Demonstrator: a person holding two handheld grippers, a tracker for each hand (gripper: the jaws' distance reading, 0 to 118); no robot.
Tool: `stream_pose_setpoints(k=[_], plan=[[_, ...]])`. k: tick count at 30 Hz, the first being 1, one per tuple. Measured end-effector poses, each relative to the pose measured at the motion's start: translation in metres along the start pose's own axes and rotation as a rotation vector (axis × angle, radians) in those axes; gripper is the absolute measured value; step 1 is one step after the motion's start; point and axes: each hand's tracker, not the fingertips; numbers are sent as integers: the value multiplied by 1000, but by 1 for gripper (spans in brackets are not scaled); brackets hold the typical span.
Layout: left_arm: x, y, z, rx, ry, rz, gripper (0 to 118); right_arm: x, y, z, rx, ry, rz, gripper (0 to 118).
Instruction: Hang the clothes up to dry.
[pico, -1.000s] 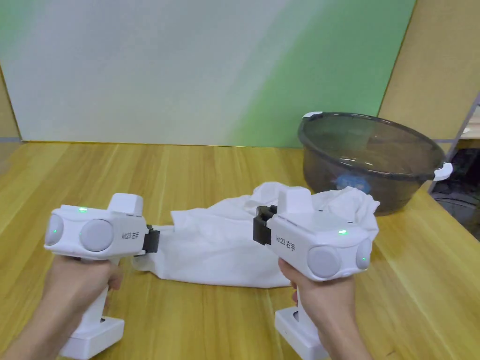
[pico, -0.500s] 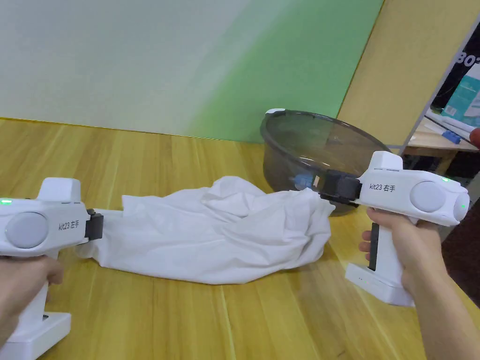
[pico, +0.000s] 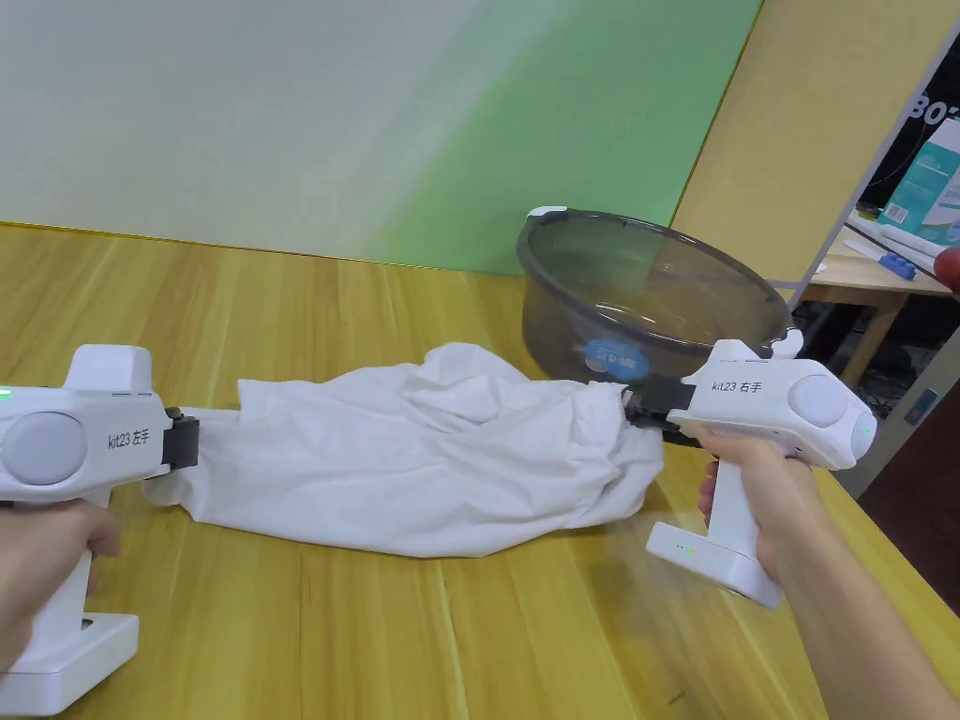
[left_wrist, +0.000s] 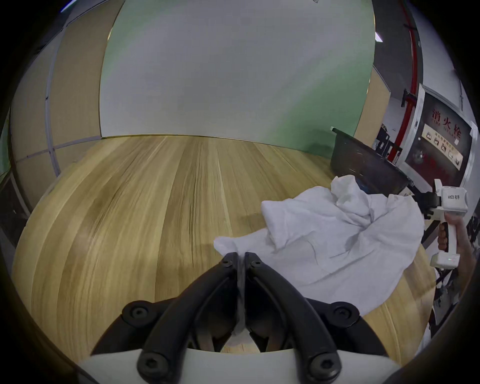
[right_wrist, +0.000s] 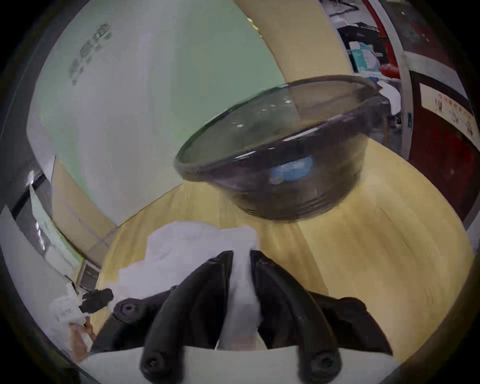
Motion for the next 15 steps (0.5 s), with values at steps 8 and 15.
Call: stream_pose_setpoints(k=[8,15], plan=[[-1,-3,2,25,9,30,1,-47,-19,6,35,-106,201,10],[2,4,21,212,75,131,1,-88,-8,6,240,-37,382,10]])
